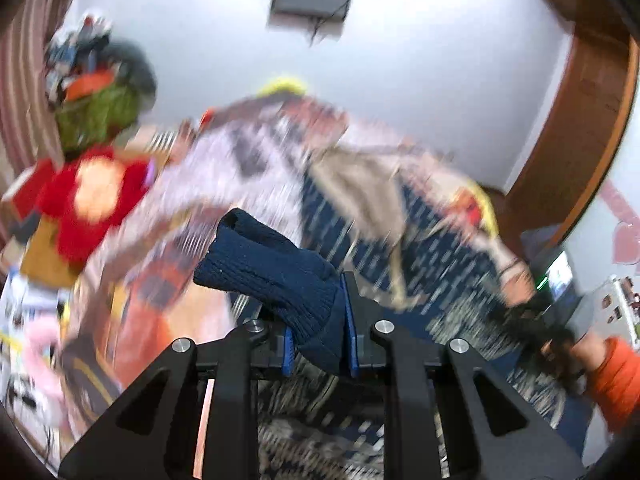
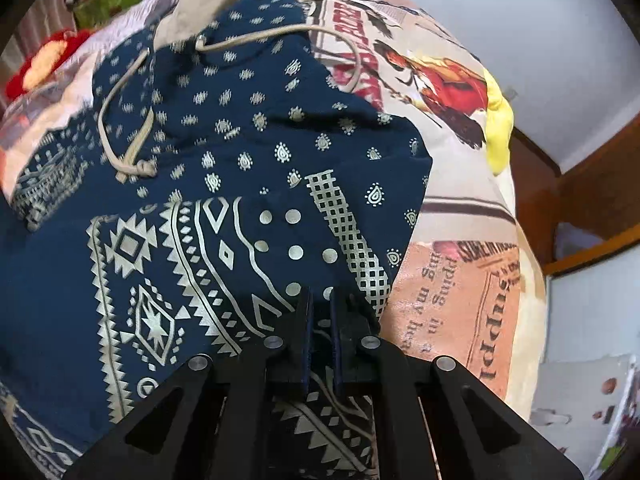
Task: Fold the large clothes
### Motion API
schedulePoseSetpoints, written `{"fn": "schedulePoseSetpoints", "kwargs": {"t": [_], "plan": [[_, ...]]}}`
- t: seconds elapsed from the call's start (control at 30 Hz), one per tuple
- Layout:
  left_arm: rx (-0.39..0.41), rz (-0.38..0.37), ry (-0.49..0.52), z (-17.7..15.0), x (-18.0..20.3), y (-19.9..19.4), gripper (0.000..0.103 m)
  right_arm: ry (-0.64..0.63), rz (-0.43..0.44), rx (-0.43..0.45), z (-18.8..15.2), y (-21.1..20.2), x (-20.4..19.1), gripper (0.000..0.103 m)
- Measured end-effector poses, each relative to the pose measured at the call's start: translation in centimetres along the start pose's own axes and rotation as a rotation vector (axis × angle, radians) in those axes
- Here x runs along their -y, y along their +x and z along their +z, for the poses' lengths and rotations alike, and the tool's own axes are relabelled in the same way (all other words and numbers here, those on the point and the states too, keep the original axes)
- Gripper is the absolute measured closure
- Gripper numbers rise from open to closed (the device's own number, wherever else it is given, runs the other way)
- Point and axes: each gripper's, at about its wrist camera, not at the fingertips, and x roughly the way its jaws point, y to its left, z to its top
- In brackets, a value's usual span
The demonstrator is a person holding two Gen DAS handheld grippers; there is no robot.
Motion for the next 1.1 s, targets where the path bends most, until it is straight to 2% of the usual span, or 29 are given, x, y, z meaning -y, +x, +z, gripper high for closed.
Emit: {"fn": "schedulePoseSetpoints", "kwargs": {"t": [0.1, 0.17, 0.27, 0.37, 0.43, 0.53, 0.57, 0.77, 0.87, 0.97, 1.03, 1.1], "plan": [[0.067, 0.006, 0.024, 1.5, 0.7, -0.5, 0.084, 0.007, -0.010, -0.004, 0.2, 0.1, 0.1, 0.100], [0.061, 0.032, 0.033, 1.1, 0.2, 0.2, 0.084, 0.015, -0.011, -0.005, 0.2, 0.3, 0.4, 0.100], [-0.048, 0.060, -0.016, -1.5, -2.4, 2.9, 0.084, 0.012, -0.016, -0.005, 0.2, 0.6, 0.5, 0.100], [-0.251, 0.102, -0.081, -6.5, -6.2, 6.9, 0.084, 0.001, -0.031, -0.002, 0.2, 0.5, 0.6, 0.100], [-0.347, 0.113, -0.105, -9.6, -7.7, 8.2, 0.083, -0.007, -0.040, -0.003, 0.2, 0.4, 0.4, 0.100], [-0.462, 0.083, -0.097, -13.9, -8.5, 8.8, 0.077, -0.003, -0.041, -0.004, 0.2, 0.1, 0.4, 0.100], [-0.478, 0.073, -0.088, -14.9, -8.4, 8.6, 0.074, -0.001, -0.041, -0.004, 0.0, -0.1, 0.4, 0.100], [-0.482, 0.072, -0.097, -17.0, -9.2, 6.0, 0.046, 0.014, -0.059, 0.004, -0.6, -1.2, 0.8, 0.100], [-0.489, 0.060, -0.108, -16.4, -9.5, 4.5, 0.043, 0.045, -0.065, 0.011, -1.2, -1.8, 2.1, 0.100], [-0.450, 0.084, -0.073, -14.4, -8.9, 2.7, 0.043, 0.125, -0.023, 0.018, -2.6, -3.3, 4.5, 0.100], [-0.416, 0.106, -0.047, -12.7, -8.3, 1.6, 0.042, 0.185, 0.024, 0.026, -3.8, -4.5, 6.2, 0.100], [-0.381, 0.127, -0.029, -11.1, -7.5, 0.8, 0.035, 0.247, 0.101, 0.052, -5.2, -6.1, 7.9, 0.100]]}}
